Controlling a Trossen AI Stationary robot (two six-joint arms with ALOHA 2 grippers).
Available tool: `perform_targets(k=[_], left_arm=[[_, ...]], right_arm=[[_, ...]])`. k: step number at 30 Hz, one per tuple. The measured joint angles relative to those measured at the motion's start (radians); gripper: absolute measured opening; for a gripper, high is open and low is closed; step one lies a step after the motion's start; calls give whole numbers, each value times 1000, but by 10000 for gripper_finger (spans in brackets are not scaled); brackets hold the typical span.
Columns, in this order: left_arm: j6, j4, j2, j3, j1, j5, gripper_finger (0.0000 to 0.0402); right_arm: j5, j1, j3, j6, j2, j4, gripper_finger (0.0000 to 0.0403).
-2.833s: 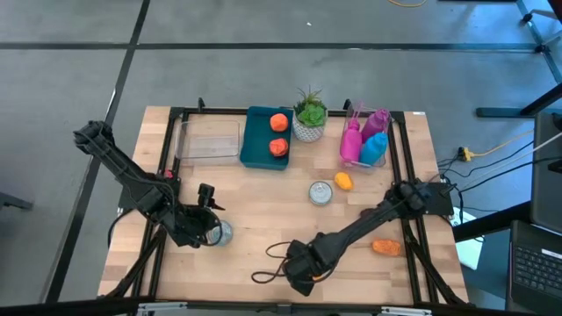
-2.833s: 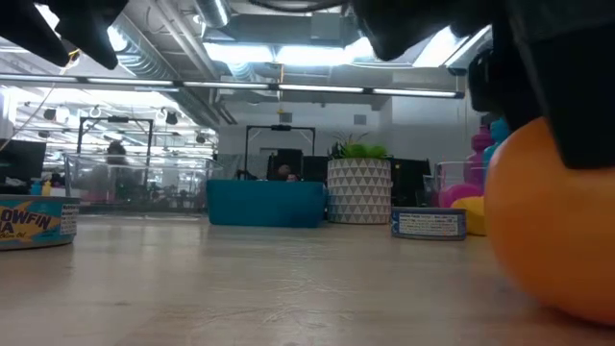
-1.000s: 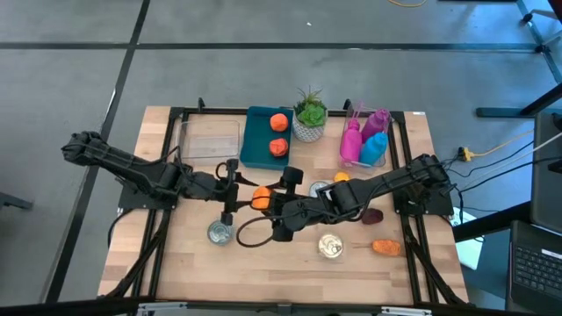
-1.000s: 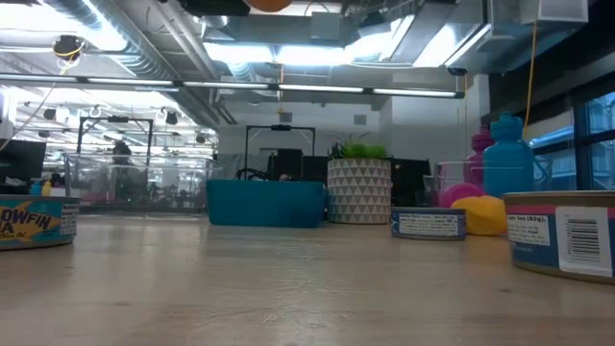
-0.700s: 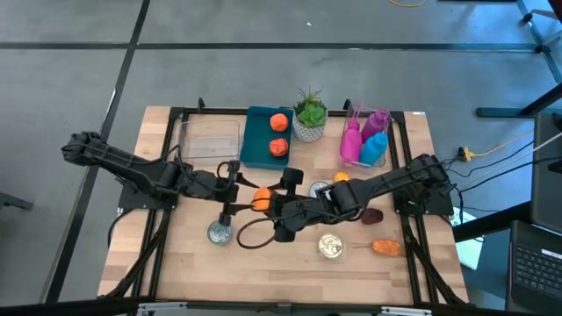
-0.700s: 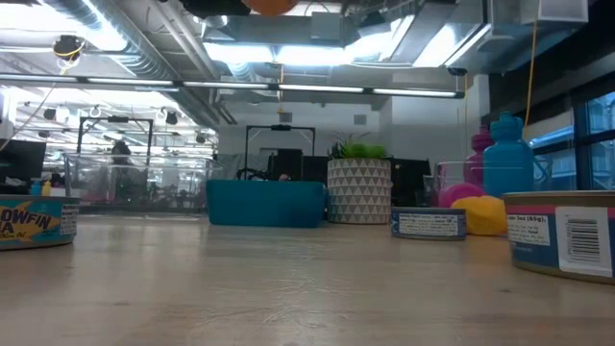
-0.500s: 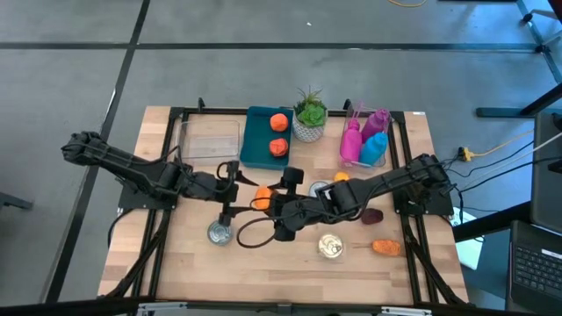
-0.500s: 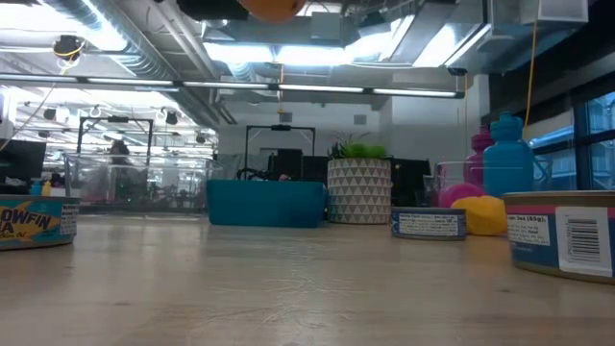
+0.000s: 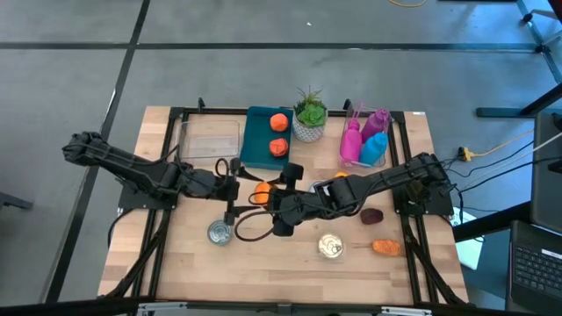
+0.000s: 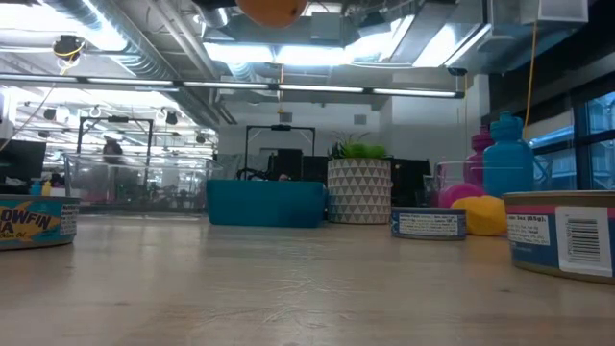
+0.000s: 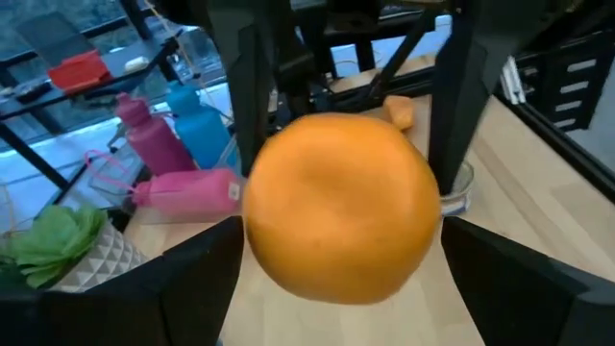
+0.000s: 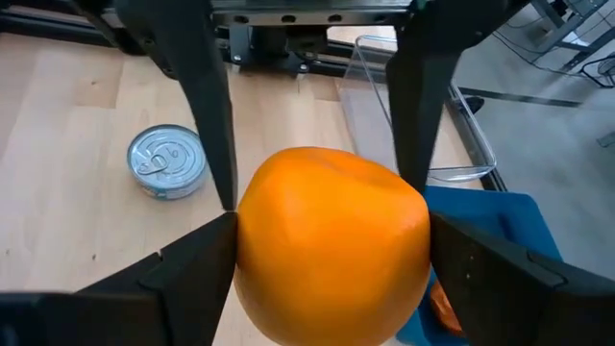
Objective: Pick & Place Food Item
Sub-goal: Put the orange into the blue bin
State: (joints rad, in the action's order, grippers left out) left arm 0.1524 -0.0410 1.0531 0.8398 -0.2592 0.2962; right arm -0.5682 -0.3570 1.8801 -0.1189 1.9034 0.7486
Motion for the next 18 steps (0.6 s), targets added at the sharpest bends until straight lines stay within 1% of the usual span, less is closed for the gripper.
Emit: perform_targets(k=[8,18], left_arm=[[-7,8,7,0,0,-7,341],[1,14,7,0,0,-3,305]], right_arm=[[4,0,0,0,0,0,323],[8,0,0,3,0,-3,323]])
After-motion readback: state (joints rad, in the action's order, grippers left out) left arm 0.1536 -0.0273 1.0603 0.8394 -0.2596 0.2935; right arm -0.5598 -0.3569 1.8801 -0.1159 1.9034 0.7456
